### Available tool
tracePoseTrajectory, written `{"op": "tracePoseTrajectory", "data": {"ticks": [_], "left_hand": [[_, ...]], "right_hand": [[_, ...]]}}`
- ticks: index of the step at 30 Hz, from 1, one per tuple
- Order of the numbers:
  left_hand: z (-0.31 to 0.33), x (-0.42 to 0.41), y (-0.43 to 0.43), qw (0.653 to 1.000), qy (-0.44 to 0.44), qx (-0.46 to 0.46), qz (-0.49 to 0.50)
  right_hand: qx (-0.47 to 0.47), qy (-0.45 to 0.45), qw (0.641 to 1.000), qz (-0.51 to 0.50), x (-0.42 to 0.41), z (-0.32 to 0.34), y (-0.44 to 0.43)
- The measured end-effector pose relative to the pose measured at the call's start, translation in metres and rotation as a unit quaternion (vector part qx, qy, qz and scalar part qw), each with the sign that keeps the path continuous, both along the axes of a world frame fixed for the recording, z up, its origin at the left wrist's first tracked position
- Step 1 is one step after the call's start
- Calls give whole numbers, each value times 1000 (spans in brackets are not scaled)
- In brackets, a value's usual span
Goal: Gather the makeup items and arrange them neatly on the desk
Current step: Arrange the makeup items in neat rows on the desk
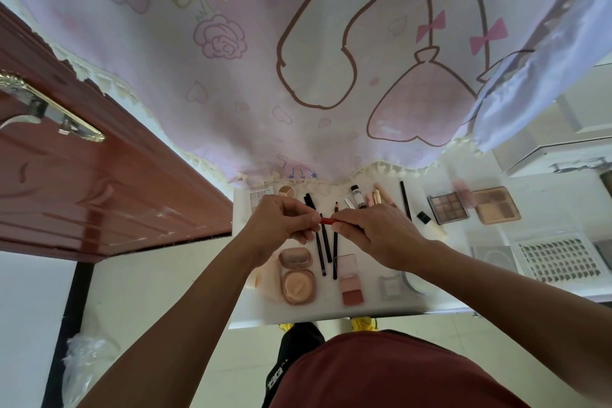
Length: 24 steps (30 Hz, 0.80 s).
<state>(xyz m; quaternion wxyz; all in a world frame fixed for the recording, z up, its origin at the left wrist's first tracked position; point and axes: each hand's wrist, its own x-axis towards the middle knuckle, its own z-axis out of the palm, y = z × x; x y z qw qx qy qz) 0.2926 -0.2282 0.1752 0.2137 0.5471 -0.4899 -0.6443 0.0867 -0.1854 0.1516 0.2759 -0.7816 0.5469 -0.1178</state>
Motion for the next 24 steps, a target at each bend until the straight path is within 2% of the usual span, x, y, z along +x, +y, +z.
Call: {"op": "tracePoseTrajectory", "data": {"ticks": [17, 20, 24], "left_hand": [[-15, 12, -11, 995, -41, 6, 93], [-18, 12, -13, 994, -51, 14, 100], [-22, 11, -10, 992, -65, 20, 103]], "right_hand": [[71, -41, 993, -79, -31, -26, -4], [109, -7, 984, -140, -35, -38, -10], [164, -14, 964, -211, -28, -67, -28]]}}
